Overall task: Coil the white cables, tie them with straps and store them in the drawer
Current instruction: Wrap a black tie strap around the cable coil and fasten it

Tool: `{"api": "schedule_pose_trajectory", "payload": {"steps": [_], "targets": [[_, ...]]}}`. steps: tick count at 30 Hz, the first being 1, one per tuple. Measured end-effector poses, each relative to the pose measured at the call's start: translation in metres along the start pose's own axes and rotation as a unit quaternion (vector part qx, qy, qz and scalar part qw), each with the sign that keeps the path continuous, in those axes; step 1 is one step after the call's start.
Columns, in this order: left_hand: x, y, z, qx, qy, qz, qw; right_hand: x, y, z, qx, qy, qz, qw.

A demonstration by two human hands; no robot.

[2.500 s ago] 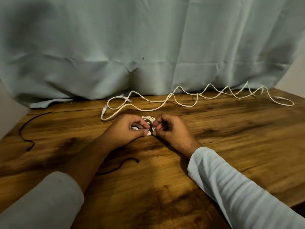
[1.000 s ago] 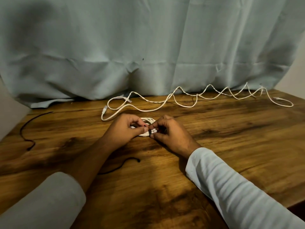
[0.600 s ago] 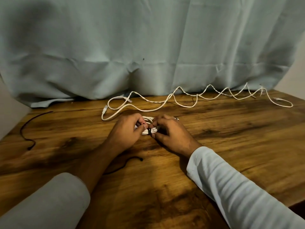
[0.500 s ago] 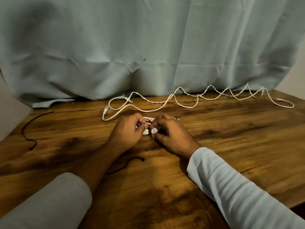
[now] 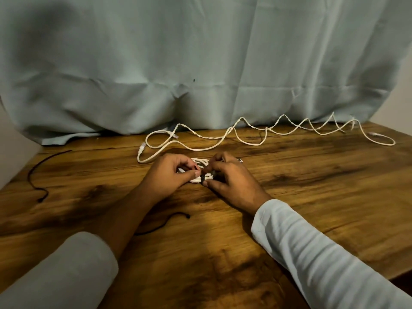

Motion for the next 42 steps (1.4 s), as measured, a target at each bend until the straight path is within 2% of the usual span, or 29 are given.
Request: {"api": "schedule_pose_trajectory", "payload": {"steps": [6,12,29,33,39,42], "targets": [[0.001,-0.001,0.0,-0.005,-0.034,0.011,0.999,0.0,0.001,-0.001,0.007,-0.002,0.007,1.0],[-0.004,0.007,0.013,-0.048,-0.093,0.055,0.993,-0.001,-0.001,0.001,0.012,0.008,0.008,1.0],[-0.006,0.002,0.006,0.028,-0.091,0.109,0.989,-0.002,-0.002,-0.002,0.016,0.017,0.002,1.0],[-0.007,0.005,0.008,0.013,-0.086,0.098,0.991,0.0,-0.003,-0.006,0.015,0.028,0.017,0.999],[0.001,0.009,0.006,-0.019,0.022,0.017,0.999,0.009,0.005,-0.015,0.02,0.025,0.048,0.998],[-0.001,0.011,0.008,-0.026,0.047,0.009,0.999,0.01,0.005,-0.013,0.009,0.012,0.056,0.998]]}}
Point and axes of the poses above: each hand's wrist, its own y-axis away from the middle knuckle, its own x-axis out of the back of the hand, z = x × y, the point moved 7 cm from there along -y, towards the middle knuckle, and after that the axes turned 15 degrees about x, right-handed, at the moved point
